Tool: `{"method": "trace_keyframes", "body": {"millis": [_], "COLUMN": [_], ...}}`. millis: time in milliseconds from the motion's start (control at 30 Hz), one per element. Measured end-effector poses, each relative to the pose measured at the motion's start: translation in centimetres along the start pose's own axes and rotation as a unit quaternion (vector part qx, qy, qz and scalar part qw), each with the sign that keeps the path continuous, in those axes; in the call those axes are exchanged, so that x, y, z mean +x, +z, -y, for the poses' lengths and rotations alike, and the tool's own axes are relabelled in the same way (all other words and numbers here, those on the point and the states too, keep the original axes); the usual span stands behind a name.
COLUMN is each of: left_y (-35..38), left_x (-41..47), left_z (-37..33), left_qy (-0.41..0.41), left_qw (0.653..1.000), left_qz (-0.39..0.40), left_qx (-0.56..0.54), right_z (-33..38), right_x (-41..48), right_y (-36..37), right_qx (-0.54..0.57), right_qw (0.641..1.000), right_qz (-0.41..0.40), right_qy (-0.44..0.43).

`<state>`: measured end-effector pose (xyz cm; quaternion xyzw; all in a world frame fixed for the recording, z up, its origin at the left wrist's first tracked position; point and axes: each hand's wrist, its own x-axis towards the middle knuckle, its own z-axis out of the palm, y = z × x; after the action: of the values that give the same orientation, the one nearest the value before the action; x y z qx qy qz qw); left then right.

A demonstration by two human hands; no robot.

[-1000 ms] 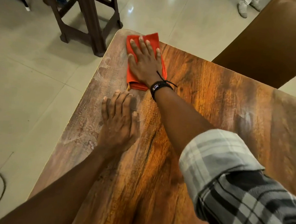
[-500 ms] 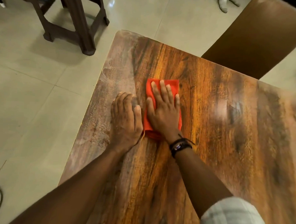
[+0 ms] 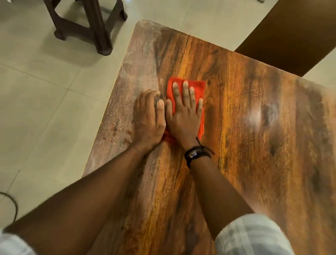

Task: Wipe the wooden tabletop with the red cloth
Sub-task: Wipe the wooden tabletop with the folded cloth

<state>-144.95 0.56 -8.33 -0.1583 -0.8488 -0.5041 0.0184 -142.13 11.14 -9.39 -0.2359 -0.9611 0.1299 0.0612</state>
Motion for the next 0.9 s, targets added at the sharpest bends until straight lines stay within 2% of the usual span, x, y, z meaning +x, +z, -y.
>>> {"method": "trace_keyframes", "body": {"millis": [100, 200, 267, 467, 633, 767, 900], "left_y": [-1.6, -4.3, -6.4, -10.1, -9.9, -10.2, -10.3], "left_x": [-0.6, -2.9, -4.9, -7.7, -7.7, -7.9, -8.0], "left_z": [0.1, 1.3, 1.8, 3.9, 4.2, 4.1, 3.8], "left_qy": [0.002, 0.060, 0.075, 0.147, 0.119, 0.122, 0.120], "left_qw": [0.999, 0.987, 0.975, 0.932, 0.933, 0.936, 0.937], "left_qz": [0.033, 0.084, 0.099, 0.102, 0.109, 0.106, 0.102], "left_qx": [-0.021, 0.123, 0.184, 0.316, 0.322, 0.312, 0.310], "right_z": [1.2, 2.6, 2.8, 2.4, 2.2, 2.1, 2.9], "right_x": [-9.1, -17.9, -20.9, -13.4, -6.2, -7.2, -12.9], "right_y": [-0.6, -1.2, -1.2, 0.1, 0.9, 1.4, 1.1], "right_qx": [0.019, 0.010, -0.003, -0.008, -0.012, -0.020, -0.013], "right_qw": [1.000, 1.000, 0.999, 1.000, 0.999, 0.999, 0.998], "right_qz": [0.002, 0.024, 0.031, -0.026, -0.036, -0.048, -0.057], "right_qy": [-0.003, -0.011, -0.017, -0.002, 0.019, 0.014, 0.009]}}
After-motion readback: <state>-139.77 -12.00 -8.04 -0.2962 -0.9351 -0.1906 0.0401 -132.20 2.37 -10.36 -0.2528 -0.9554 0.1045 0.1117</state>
